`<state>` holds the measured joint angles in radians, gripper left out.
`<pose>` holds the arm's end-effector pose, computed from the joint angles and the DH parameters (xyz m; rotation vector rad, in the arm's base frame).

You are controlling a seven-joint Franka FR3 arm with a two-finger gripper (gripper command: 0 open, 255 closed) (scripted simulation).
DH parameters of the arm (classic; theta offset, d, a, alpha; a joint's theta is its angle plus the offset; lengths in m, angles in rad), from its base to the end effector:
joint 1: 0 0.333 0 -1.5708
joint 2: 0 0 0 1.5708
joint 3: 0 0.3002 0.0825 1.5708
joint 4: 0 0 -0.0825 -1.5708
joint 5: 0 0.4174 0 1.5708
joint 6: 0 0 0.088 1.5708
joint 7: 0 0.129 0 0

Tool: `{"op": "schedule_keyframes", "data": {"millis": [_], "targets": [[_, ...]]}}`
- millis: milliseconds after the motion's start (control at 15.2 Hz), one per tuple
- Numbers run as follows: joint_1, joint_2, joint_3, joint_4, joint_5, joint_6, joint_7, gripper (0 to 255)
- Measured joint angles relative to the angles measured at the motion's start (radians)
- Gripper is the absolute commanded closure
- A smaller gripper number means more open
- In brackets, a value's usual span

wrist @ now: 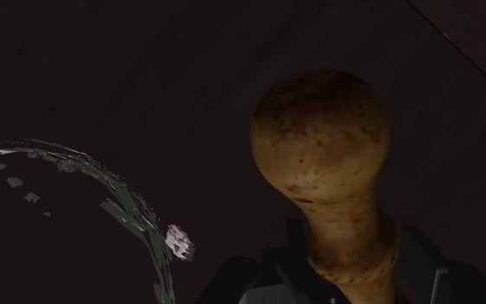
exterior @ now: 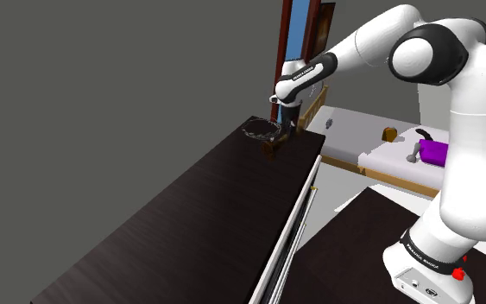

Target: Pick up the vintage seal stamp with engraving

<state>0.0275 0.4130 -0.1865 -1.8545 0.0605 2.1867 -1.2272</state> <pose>0.6399 -0.0963 0.2388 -2.6991 -1.5526 0.1140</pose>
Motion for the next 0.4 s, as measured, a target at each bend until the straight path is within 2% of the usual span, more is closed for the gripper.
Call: {"op": "schedule_keyframes", "data": {"millis": [396], "targets": [[0.004,-0.045,-0.004,0.018,-0.01,-0.061,0.006,255]]}}
